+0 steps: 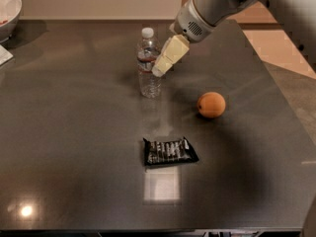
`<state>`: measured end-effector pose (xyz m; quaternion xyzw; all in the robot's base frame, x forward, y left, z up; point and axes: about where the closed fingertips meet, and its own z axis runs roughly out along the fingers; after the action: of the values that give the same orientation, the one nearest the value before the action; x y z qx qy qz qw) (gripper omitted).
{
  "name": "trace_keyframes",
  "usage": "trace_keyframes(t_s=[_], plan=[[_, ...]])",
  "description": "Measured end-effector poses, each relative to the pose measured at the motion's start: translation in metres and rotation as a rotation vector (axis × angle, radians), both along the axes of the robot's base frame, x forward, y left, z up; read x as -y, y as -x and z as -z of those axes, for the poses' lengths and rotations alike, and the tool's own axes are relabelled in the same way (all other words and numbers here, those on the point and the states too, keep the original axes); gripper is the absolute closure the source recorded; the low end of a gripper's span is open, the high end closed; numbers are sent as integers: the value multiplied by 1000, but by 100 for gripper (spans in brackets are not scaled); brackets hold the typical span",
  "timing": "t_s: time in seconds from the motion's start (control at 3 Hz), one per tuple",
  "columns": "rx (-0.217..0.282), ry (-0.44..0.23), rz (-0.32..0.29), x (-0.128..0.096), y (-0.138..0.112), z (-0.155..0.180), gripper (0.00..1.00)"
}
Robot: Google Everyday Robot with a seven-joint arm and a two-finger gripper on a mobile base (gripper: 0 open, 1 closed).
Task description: Move water bottle near orange
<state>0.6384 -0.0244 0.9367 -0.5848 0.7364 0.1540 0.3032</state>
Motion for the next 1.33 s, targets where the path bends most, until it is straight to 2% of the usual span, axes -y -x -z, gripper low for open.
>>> trace_keyframes(t_s=[0.33,0.67,1.33], plan=[[-10,-40,-18,-17,-3,4,0],[-18,-71,-25,-25,-1,4,18],[-7,-113,-39,-24,16,-10,64]])
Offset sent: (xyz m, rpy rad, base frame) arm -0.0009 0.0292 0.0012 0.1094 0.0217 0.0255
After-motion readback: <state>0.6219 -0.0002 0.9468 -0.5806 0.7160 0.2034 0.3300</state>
